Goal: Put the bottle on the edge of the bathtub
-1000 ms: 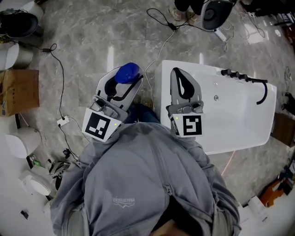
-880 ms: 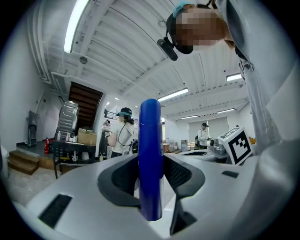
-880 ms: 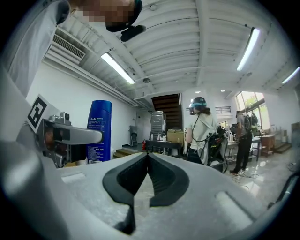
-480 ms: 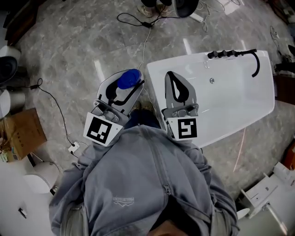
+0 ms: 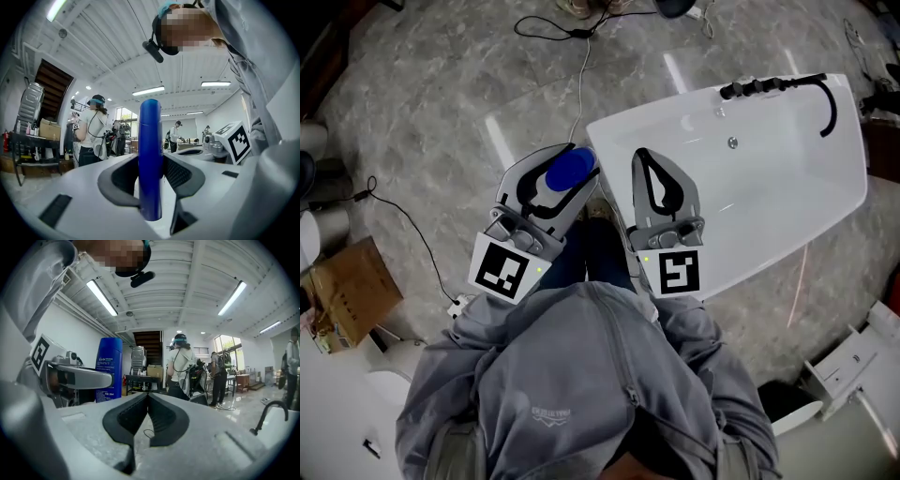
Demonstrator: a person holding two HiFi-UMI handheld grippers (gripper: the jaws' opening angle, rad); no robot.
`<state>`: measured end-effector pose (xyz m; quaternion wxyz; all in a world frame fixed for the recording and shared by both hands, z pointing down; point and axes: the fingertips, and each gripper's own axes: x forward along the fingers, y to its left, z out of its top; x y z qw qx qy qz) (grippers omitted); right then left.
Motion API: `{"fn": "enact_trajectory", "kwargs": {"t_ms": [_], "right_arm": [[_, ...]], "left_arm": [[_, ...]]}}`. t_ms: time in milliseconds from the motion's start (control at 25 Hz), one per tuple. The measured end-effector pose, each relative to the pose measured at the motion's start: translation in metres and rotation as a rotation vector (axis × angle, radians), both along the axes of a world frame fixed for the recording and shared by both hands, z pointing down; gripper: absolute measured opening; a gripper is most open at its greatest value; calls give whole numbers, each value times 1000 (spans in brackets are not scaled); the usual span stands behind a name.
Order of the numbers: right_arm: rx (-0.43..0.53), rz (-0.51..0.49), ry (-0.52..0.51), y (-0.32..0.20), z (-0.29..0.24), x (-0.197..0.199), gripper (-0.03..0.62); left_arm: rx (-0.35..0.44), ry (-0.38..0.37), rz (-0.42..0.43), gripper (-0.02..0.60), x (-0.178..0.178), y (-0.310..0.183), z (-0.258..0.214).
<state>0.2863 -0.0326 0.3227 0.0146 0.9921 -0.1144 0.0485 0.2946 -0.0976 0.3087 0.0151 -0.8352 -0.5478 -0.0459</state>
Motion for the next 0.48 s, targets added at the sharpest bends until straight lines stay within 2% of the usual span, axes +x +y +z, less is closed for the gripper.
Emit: {"fn": "enact_trajectory", "kwargs": {"t_ms": [480], "right_arm": [[-20,-13,-12,25,79,19,5]], "left_arm": [[4,55,53,158,24,38,77]]}}
